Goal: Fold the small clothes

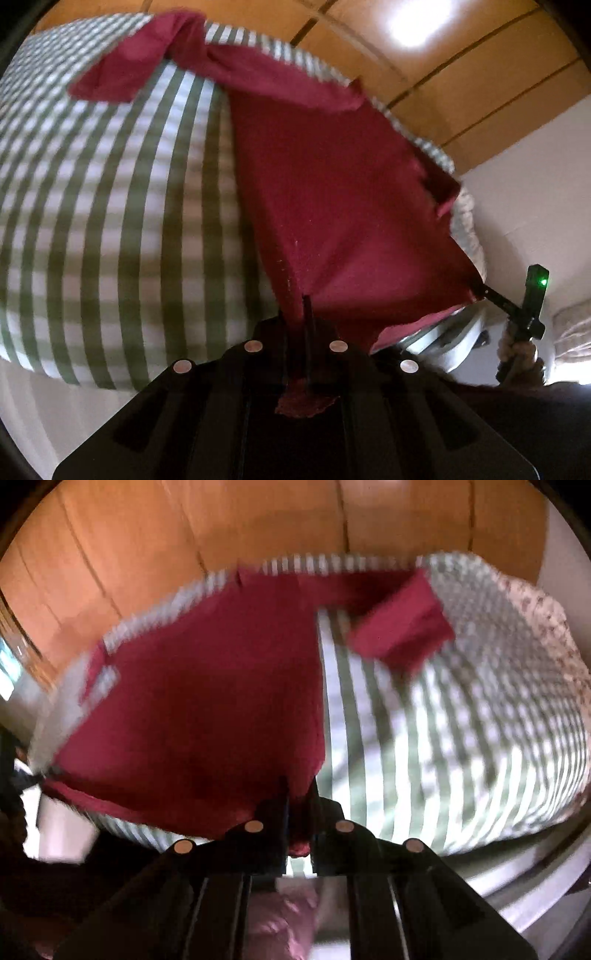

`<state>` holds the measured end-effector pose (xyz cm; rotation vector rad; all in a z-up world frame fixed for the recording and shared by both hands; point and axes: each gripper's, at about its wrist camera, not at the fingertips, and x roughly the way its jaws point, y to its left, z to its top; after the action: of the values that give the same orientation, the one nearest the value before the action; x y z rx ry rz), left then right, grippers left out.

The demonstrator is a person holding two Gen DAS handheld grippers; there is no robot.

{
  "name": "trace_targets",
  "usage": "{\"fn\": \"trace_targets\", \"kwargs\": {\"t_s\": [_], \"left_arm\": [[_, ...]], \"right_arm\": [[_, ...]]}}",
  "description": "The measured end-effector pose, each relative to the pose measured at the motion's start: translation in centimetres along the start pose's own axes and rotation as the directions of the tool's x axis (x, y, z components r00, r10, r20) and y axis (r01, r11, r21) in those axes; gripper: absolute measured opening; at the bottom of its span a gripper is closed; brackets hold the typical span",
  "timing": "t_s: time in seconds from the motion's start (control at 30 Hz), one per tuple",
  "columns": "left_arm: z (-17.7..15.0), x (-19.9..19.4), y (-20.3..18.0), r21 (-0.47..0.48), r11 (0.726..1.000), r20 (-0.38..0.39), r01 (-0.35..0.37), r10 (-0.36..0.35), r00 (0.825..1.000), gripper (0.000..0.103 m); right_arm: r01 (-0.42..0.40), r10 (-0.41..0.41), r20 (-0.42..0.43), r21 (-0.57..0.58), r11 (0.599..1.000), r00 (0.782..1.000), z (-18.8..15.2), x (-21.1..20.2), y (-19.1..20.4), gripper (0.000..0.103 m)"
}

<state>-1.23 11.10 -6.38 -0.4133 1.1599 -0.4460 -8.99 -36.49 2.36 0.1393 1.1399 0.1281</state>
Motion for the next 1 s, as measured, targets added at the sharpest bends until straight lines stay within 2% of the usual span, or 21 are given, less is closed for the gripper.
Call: {"fn": "trace_targets", "kwargs": {"t_s": [0.07,0.1,0.13,0.17,0.2,0.23,0.3,0.37,0.43,0.5,0.53,0.57,0.63,0.7,0.77,0.8,0.87,0.9,0.93,0.97,1.0], "left_arm": [[0.2,0.3,0.7,-0.021,0.997,-0.002,-0.071,0.071,0.997,0.006],[0.5,-0.1,1.4,-0.037,0.996,0.011,-0.079,0.08,0.997,0.012],[0.7,-0.8,2.0,-0.055,0.994,0.033,-0.09,0.092,0.995,0.033],[1.5,-1.9,3.1,-0.093,0.986,0.09,-0.14,0.148,0.985,0.059],[2.2,-2.9,4.1,-0.132,0.973,0.148,-0.191,0.209,0.967,0.067],[2.7,-3.7,4.8,-0.16,0.961,0.188,-0.224,0.253,0.949,0.07],[4.4,-5.2,7.2,-0.236,0.936,0.23,-0.263,0.317,0.92,0.07],[5.9,-6.5,9.7,-0.334,0.904,0.266,-0.268,0.363,0.893,0.07],[7.1,-6.8,10.6,-0.358,0.888,0.292,-0.289,0.4,0.869,0.07],[8.0,-6.9,11.1,-0.353,0.866,0.301,-0.353,0.463,0.834,0.072],[8.6,-6.8,11.4,-0.344,0.853,0.302,-0.393,0.496,0.814,0.072],[9.2,-6.5,11.3,-0.319,0.849,0.305,-0.421,0.513,0.803,0.072],[10.2,-4.9,10.6,-0.269,0.85,0.301,-0.454,0.522,0.798,0.072],[11.3,-3.4,9.8,-0.203,0.841,0.31,-0.501,0.54,0.782,0.072],[12.6,-1.4,8.8,-0.119,0.83,0.31,-0.544,0.552,0.774,0.072],[13.1,-0.6,8.6,-0.081,0.821,0.31,-0.565,0.56,0.769,0.072],[14.1,1.6,8.1,-0.003,0.779,0.308,-0.627,0.597,0.741,0.071],[14.7,2.7,8.2,0.025,0.755,0.307,-0.656,0.618,0.724,0.068],[15.3,3.4,8.6,0.031,0.743,0.299,-0.669,0.632,0.715,0.055],[15.9,4.1,9.2,0.024,0.736,0.281,-0.676,0.644,0.711,0.042],[16.7,4.4,10.1,0.002,0.741,0.264,-0.671,0.647,0.715,0.039]], "right_arm": [[0.035,-0.036,-0.05,-0.006,0.999,0.998,-1.0,1.5,0.0,0.014],[0.055,-0.055,-0.058,0.009,0.998,0.997,-1.1,1.8,-0.2,0.021],[0.065,-0.064,-0.051,0.022,0.998,0.997,-1.0,1.8,-0.4,0.026],[0.07,-0.069,-0.031,0.033,0.997,0.997,-0.6,1.4,-0.3,0.04],[0.079,-0.079,-0.001,0.042,0.996,0.997,-0.1,1.0,-0.2,0.051],[0.081,-0.082,0.027,0.047,0.996,0.996,0.4,0.6,0.0,0.053],[0.049,-0.052,0.08,0.037,0.998,0.995,1.9,0.4,1.1,0.057],[0.019,-0.021,0.099,0.024,1.0,0.995,2.8,0.8,2.5,0.06],[-0.029,0.029,0.087,-0.003,1.0,0.996,3.7,2.2,4.5,0.06],[-0.067,0.069,0.054,-0.035,0.997,0.996,4.2,3.9,6.8,0.06],[-0.083,0.085,0.042,-0.045,0.996,0.995,4.2,4.6,7.6,0.06],[-0.098,0.1,0.029,-0.052,0.994,0.995,4.2,5.3,8.6,0.06],[-0.123,0.123,0.002,-0.058,0.991,0.992,4.3,6.7,10.1,0.061],[-0.147,0.146,-0.022,-0.057,0.987,0.989,4.0,7.5,11.5,0.064],[-0.163,0.161,-0.038,-0.051,0.985,0.986,4.0,8.6,12.3,0.066],[-0.163,0.161,-0.04,-0.053,0.985,0.986,4.0,8.8,12.7,0.067],[-0.159,0.157,-0.04,-0.056,0.986,0.987,4.3,9.1,13.2,0.068],[-0.161,0.159,-0.042,-0.053,0.986,0.986,4.5,9.2,13.3,0.069],[-0.161,0.159,-0.043,-0.051,0.986,0.986,4.6,9.3,13.3,0.069],[-0.158,0.156,-0.045,-0.051,0.986,0.987,4.8,9.4,13.4,0.069],[-0.153,0.151,-0.046,-0.053,0.987,0.987,4.9,9.6,13.5,0.069]]}}
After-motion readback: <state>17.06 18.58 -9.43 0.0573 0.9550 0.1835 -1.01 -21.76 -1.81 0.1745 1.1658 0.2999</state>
